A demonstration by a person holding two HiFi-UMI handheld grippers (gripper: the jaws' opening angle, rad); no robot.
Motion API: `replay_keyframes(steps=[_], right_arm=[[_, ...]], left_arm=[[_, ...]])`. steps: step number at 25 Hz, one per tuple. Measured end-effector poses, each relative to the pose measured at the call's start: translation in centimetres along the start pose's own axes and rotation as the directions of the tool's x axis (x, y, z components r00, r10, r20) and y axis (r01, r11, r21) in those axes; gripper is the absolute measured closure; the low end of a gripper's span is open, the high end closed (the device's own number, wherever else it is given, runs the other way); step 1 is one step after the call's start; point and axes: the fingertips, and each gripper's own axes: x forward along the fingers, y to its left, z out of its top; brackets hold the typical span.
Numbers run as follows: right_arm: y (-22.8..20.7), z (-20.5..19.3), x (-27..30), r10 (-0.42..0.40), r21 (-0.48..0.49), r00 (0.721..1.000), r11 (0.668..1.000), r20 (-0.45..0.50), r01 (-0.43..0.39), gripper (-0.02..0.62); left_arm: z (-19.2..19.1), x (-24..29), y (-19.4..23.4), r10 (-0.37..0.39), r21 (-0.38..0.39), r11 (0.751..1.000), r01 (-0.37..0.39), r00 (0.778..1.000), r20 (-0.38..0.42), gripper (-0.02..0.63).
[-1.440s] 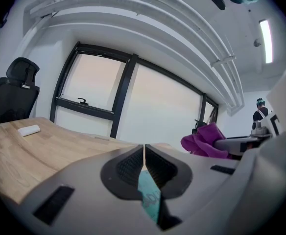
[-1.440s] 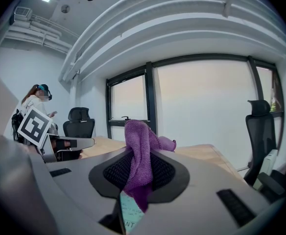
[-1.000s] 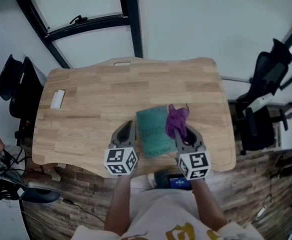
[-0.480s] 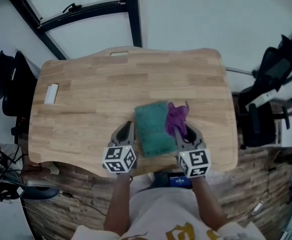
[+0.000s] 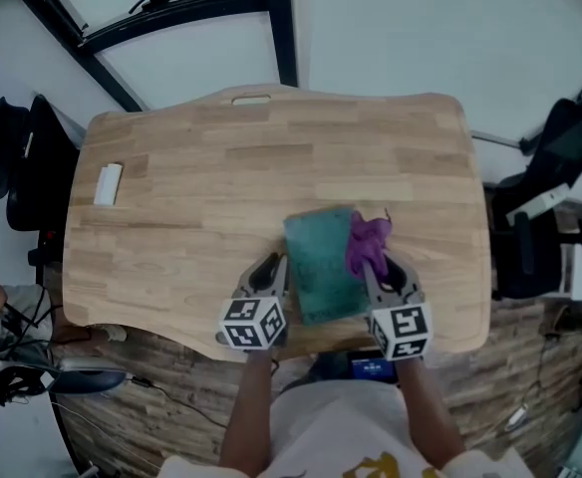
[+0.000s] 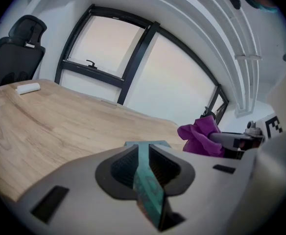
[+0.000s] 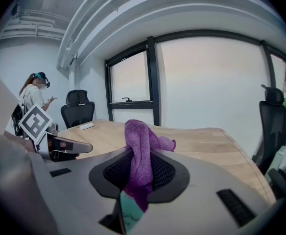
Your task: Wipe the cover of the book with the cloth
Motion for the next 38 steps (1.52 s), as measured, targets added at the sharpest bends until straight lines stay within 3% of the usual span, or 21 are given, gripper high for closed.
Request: replay_keyframes(steps=[17,38], right_arm=[[-0.5,-2.3,2.6,0.006,-0.024,0.996,1.000,-0.091,-0.008,0.523],[-0.6,-4.4,6.1,-0.003,-0.171,0.987,0.985,-0.159,-0.024,0.522]], left_arm=[[-4.9,3.2,1.4,-0.060,-0.114,0.993,0.041,0.983,-0.173,0.479],[-5.8,4.6,1.2,-0.107,-0.168,0.983,0.071,0.970,-0.220,0.478]])
